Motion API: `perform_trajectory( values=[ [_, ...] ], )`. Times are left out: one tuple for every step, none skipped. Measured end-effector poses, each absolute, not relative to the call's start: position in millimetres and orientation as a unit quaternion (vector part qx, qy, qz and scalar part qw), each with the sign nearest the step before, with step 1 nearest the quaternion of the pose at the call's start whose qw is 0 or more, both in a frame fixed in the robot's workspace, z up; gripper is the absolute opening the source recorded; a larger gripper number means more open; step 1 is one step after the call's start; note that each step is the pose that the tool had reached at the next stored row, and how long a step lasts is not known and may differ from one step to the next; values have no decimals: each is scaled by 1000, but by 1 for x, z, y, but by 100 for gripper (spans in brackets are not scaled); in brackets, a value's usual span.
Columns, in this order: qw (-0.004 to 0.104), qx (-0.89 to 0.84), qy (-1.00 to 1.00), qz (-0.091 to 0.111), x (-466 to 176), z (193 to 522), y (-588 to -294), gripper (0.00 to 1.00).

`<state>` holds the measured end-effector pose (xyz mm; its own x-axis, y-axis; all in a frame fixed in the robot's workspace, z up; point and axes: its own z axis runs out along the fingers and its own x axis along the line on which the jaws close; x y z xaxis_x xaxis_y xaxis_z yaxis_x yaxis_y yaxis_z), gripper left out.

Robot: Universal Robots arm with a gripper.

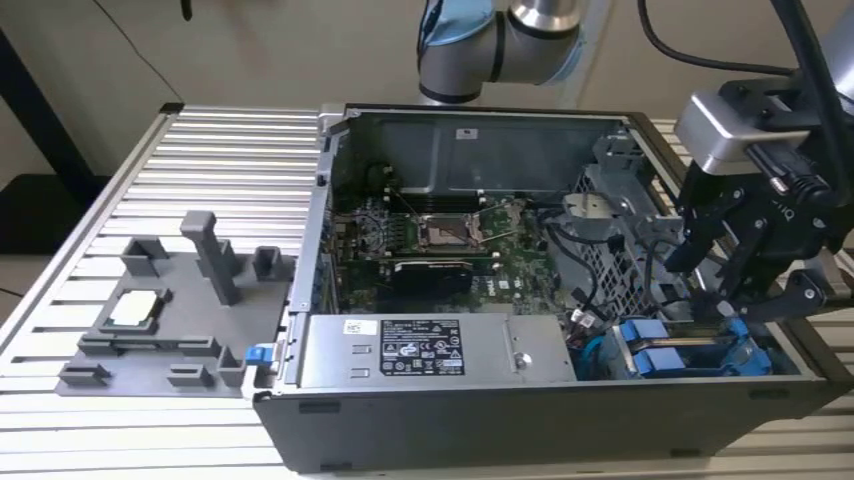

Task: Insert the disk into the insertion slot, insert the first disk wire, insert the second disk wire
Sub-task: 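Insert the disk into the insertion slot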

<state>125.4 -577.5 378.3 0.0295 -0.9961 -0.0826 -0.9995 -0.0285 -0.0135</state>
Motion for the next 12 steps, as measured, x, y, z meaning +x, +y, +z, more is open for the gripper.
perform_trajectory(
  values=[
    [43,-716,696,28,125,378,-577,53],
    [51,-716,695,30,125,378,-578,53],
    [60,-716,695,33,125,378,-577,53],
    [68,-716,694,35,125,378,-578,53],
    [76,-716,693,37,125,378,-578,53],
    [84,-716,692,39,125,378,-577,53],
    [90,-716,691,40,125,378,-578,53],
    [90,-719,688,40,126,378,-578,53],
    [90,-722,685,41,126,378,-578,53],
    [90,-725,681,41,127,378,-578,53],
    [90,-729,678,42,127,378,-578,53],
    [90,-732,675,42,128,378,-578,53]
  ],
)
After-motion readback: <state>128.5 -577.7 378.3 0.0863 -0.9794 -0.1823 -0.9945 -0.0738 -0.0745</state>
